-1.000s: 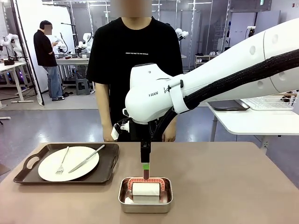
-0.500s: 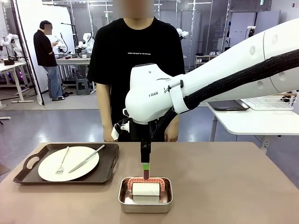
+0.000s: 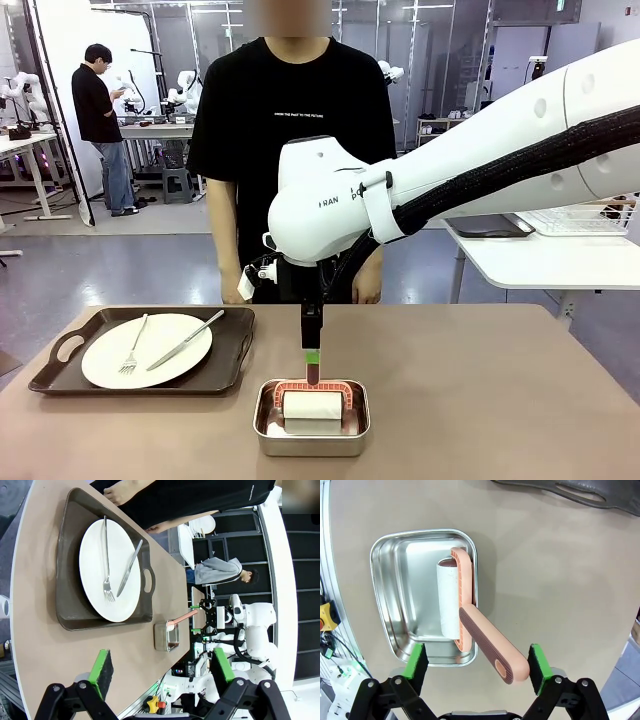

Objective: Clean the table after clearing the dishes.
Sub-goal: When the right (or left) Handle tray is removed, use the right hand (or left hand) to clean the right (or left) side of the table with the Lint Roller.

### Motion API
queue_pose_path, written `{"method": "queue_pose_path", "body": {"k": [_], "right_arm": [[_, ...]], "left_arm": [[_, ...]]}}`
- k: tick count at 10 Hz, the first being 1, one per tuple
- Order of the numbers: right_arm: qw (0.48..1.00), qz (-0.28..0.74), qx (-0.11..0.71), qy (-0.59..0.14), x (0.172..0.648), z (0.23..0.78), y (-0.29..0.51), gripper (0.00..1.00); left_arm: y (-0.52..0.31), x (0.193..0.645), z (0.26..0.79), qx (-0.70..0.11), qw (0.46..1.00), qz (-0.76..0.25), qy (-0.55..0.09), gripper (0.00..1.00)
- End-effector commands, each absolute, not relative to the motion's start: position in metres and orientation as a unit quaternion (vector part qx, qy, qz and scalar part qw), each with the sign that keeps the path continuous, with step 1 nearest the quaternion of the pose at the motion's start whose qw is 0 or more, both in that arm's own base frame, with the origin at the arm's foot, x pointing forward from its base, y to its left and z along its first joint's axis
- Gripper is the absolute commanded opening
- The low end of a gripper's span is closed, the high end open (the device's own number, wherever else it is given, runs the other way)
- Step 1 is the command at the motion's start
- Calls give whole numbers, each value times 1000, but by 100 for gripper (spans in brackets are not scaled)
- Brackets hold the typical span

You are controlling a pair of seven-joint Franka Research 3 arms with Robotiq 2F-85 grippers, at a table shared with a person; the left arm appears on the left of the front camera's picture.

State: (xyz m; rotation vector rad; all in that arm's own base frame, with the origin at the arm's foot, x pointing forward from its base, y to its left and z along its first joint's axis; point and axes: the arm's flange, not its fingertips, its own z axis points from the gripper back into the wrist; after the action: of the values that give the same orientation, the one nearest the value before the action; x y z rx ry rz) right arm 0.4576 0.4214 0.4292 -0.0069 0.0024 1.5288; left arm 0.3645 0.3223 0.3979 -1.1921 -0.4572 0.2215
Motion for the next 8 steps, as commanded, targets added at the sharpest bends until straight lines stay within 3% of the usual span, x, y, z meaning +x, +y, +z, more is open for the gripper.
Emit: {"method": "queue_pose_path", "body": {"k": [1, 5, 8], "right_arm": [[722, 692, -3, 1, 458, 429, 421, 100], [778, 600, 94, -161, 454, 501, 361, 100], [820, 487, 227, -198, 450, 510, 267, 100]], "left_arm": [[324, 363, 398, -554, 797, 104, -215, 100], [324, 363, 398, -554, 797, 104, -215, 100], [324, 363, 398, -554, 797, 104, -215, 100]]}}
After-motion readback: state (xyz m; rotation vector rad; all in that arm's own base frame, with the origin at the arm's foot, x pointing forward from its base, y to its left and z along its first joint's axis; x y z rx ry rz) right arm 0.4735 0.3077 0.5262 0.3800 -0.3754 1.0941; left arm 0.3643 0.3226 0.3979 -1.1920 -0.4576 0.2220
